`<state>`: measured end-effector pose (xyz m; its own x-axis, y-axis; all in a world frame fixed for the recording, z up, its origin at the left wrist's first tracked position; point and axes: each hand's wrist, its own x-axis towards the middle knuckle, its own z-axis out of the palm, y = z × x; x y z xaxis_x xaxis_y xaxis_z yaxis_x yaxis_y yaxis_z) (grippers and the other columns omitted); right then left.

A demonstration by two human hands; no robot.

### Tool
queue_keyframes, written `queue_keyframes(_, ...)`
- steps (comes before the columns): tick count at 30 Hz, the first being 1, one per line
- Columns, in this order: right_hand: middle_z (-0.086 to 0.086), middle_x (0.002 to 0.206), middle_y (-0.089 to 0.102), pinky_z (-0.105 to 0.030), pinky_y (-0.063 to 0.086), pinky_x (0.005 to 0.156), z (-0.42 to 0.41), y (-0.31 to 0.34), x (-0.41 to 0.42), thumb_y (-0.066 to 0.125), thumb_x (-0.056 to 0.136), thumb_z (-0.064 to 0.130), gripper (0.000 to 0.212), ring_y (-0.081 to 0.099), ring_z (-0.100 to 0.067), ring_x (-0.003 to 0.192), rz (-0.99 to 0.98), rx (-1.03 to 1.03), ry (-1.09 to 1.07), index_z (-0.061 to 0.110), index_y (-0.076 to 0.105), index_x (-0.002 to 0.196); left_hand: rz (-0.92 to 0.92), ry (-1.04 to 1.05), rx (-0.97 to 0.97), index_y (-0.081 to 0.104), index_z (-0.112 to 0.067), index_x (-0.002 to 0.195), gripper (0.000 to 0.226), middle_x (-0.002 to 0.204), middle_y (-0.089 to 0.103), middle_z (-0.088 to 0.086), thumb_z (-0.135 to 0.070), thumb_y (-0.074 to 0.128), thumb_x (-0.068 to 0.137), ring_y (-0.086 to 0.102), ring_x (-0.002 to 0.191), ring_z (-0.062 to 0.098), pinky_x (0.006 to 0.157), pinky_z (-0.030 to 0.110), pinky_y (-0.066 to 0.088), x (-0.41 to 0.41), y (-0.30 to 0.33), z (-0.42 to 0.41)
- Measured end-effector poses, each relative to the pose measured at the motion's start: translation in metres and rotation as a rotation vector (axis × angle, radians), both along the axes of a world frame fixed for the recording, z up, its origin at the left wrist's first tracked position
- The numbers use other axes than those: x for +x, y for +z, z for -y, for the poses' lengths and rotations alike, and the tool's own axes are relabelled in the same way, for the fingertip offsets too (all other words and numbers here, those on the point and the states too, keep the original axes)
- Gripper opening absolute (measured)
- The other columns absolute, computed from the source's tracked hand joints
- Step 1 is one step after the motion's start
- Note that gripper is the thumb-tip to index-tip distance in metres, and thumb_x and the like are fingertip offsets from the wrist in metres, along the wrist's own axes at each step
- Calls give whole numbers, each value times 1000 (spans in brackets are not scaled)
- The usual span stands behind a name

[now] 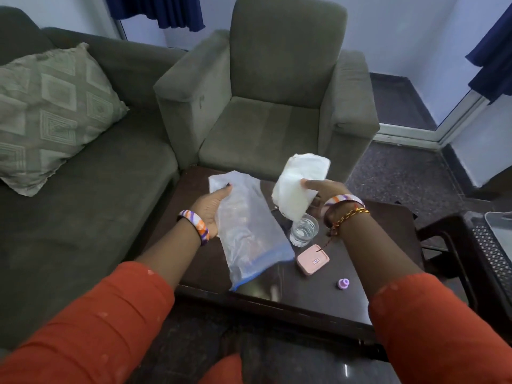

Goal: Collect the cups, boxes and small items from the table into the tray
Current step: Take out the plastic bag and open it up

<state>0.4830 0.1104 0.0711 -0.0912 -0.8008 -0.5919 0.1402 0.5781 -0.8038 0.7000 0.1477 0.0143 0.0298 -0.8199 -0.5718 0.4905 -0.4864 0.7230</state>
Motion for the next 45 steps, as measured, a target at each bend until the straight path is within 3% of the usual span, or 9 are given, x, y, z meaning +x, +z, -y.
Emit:
queue_keyframes(6,-9,116,62,-47,47,97,14,-36,5,67,79,3,42,59,-34,107,21,17,-168,5,59,120,66,139,75,61,-16,109,33,128,57,7,-31,62,80,56,117,25,108,45,39,37,-25,20)
queue_keyframes(9,-10,109,60,-41,46,84,22,-62,15,62,83,0,38,56,-29,96,26,0,-212,1,57,121,33,182,146,55,-20,124,49,129,59,7,-33,64,77,57,115,26,102,44,44,51,-37,36)
queue_keyframes(15,-10,101,65,-50,51,92,52,-143,31,70,74,4,23,63,-34,103,-6,-10,-352,18,68,92,-15,125,160,56,-18,113,24,106,62,8,-25,49,90,59,96,21,83,36,49,48,-52,67)
queue_keyframes(19,-16,113,63,-42,50,92,62,-164,41,63,82,-3,39,60,-31,101,-42,27,-387,0,59,120,-28,90,212,48,-16,129,38,101,62,6,-26,47,92,60,92,20,74,35,50,50,-69,82)
queue_keyframes(28,-22,118,61,-42,49,90,61,-191,36,62,78,-13,42,58,-31,101,-75,60,-359,-8,56,119,-27,85,269,49,-16,127,38,99,62,7,-24,49,90,60,88,20,68,36,49,44,-79,99)
queue_keyframes(32,-5,86,60,-17,51,62,61,-197,31,63,74,-17,25,57,-16,70,-93,14,-324,7,59,80,-45,67,259,51,-17,122,31,97,62,6,-24,48,92,60,88,19,68,35,49,35,-77,98)
queue_keyframes(35,-2,76,60,-11,52,60,59,-203,30,65,71,-19,35,62,2,54,-99,-31,-345,15,55,69,-33,74,257,49,-16,128,38,99,63,6,-24,48,91,62,88,19,65,34,50,33,-77,93)
queue_keyframes(40,-1,71,58,-2,49,54,47,-200,22,65,72,-18,39,59,10,48,-153,-105,-357,19,53,69,-22,94,257,49,-15,123,32,96,63,6,-23,48,92,61,85,19,61,32,49,25,-67,79)
queue_keyframes(45,1,78,58,-16,46,70,17,-178,7,63,70,-16,44,55,11,65,-413,-340,-49,21,58,92,26,48,292,52,-6,124,34,78,70,9,-20,43,94,67,69,20,61,34,52,24,-51,63)
